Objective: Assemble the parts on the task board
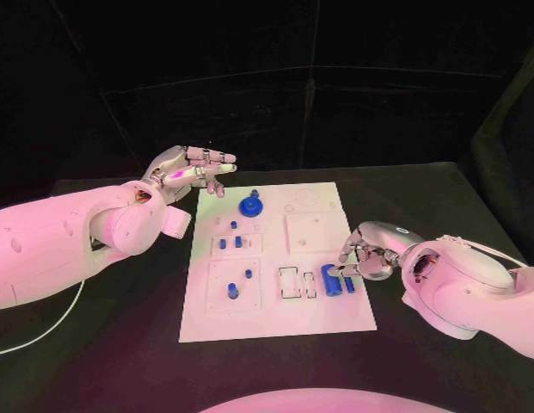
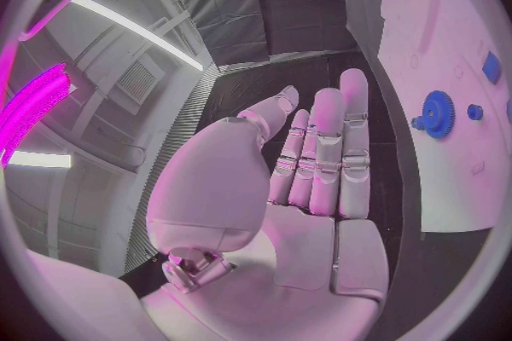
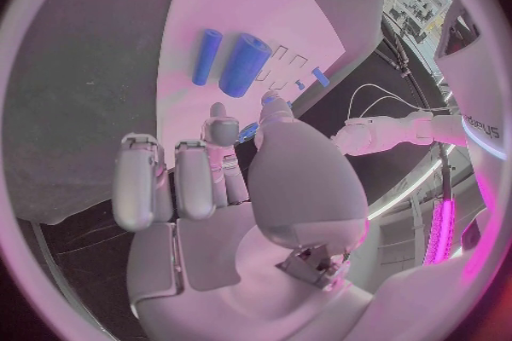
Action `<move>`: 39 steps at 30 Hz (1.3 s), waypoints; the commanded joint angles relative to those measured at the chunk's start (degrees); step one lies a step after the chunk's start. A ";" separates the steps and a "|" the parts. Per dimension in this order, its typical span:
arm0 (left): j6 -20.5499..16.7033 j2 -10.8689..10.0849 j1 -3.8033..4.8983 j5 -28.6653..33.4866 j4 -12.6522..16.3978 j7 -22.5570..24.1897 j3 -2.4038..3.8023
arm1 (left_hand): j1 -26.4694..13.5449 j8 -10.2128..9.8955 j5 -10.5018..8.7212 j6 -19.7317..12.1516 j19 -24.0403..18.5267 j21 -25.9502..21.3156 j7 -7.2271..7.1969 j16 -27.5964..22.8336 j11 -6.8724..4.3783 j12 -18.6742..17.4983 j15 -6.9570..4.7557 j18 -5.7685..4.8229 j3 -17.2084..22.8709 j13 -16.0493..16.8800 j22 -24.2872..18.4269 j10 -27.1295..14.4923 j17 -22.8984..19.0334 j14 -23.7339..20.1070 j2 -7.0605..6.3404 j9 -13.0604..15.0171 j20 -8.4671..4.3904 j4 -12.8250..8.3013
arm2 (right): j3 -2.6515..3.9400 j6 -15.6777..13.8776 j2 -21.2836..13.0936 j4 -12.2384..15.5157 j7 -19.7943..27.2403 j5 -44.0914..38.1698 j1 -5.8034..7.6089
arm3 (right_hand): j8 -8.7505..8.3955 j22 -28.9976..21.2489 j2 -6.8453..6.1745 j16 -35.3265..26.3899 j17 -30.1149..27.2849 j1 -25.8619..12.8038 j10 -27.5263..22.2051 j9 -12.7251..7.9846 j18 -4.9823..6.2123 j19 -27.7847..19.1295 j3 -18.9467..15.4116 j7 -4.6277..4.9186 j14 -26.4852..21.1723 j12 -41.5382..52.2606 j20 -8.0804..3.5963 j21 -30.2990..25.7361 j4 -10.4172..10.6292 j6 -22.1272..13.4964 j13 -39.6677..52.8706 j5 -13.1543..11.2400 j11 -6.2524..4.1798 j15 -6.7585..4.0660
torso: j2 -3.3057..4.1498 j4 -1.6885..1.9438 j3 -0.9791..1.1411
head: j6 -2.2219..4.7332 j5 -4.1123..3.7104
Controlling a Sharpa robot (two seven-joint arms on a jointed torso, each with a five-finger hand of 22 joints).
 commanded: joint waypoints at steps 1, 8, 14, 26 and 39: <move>0.54 -0.06 0.09 0.21 -0.05 0.28 0.01 | -0.01 0.35 0.16 -0.10 -0.35 -0.31 0.32 -0.14 0.23 0.37 -0.05 0.79 -0.10 -0.06 -0.07 -0.33 -0.07 -0.42 0.19 -0.08 0.18 -0.24 | -0.01 2.03 0.59 -0.19 -1.51 -2.60 -0.15 | 0.28 2.52 0.47 0.34 0.16 0.20 -0.40 0.15 -1.01 0.45 -0.43 -0.07 2.59 0.59 0.07 0.25 0.04 -0.34 0.59 -0.01 0.07 -0.03 | 0.04 -0.11 -0.09 | -0.14 0.12; 0.58 -0.04 0.08 0.21 -0.28 0.26 -0.02 | -0.01 0.35 0.16 -0.10 -0.35 -0.31 0.32 -0.14 0.23 0.37 -0.05 0.79 -0.10 -0.06 -0.07 -0.33 -0.07 -0.42 0.19 -0.08 0.18 -0.24 | -0.02 4.78 1.67 -0.93 -1.75 -4.38 -1.13 | 0.63 2.80 0.76 0.62 0.70 0.62 -0.05 0.50 -1.07 0.60 -0.63 -0.12 2.67 1.90 0.09 0.39 0.01 -0.34 2.32 0.28 0.04 -0.03 | 0.08 -0.09 -0.09 | -0.35 0.05; 0.62 -0.10 0.08 0.21 -0.31 0.22 -0.03 | -0.01 0.35 0.16 -0.10 -0.35 -0.31 0.32 -0.14 0.23 0.37 -0.05 0.79 -0.10 -0.06 -0.07 -0.33 -0.07 -0.42 0.19 -0.08 0.18 -0.24 | -0.02 6.33 2.62 -1.62 -1.95 -5.89 -2.08 | 0.84 2.85 1.00 0.73 0.89 0.81 0.11 0.71 -1.08 0.61 -0.74 -0.15 2.69 2.53 0.09 0.41 0.00 -0.35 3.17 0.38 0.02 -0.04 | 0.07 0.01 -0.12 | -0.59 0.06; 0.71 -0.24 0.07 0.21 -0.29 0.13 -0.05 | -0.01 0.35 0.16 -0.10 -0.35 -0.31 0.32 -0.14 0.23 0.37 -0.05 0.79 -0.10 -0.06 -0.07 -0.33 -0.07 -0.42 0.19 -0.08 0.18 -0.24 | -0.01 5.81 5.12 -3.55 -2.29 -7.14 -3.53 | 1.84 3.11 3.19 1.00 1.39 2.55 0.10 1.78 -1.11 0.68 -0.81 -0.36 2.71 3.36 0.01 0.53 -0.23 -0.16 5.15 1.99 -0.16 -0.17 | 0.06 -0.02 -0.17 | -0.75 0.18; 0.72 -0.45 0.05 0.21 -0.25 0.09 -0.07 | -0.03 0.37 0.15 -0.16 -0.36 -0.39 0.35 -0.12 0.25 0.47 -0.03 0.79 -0.17 -0.06 -0.15 -0.43 -0.19 -0.48 0.18 -0.08 0.20 -0.28 | 0.03 -7.67 2.49 0.59 -1.16 -0.91 -3.75 | 3.81 5.29 6.39 2.86 5.15 5.14 1.74 4.06 -1.60 2.17 -0.47 -1.77 3.26 5.24 -0.82 1.68 -0.41 2.84 8.31 8.76 -1.38 -1.13 | -0.11 -0.10 -0.19 | -0.73 0.30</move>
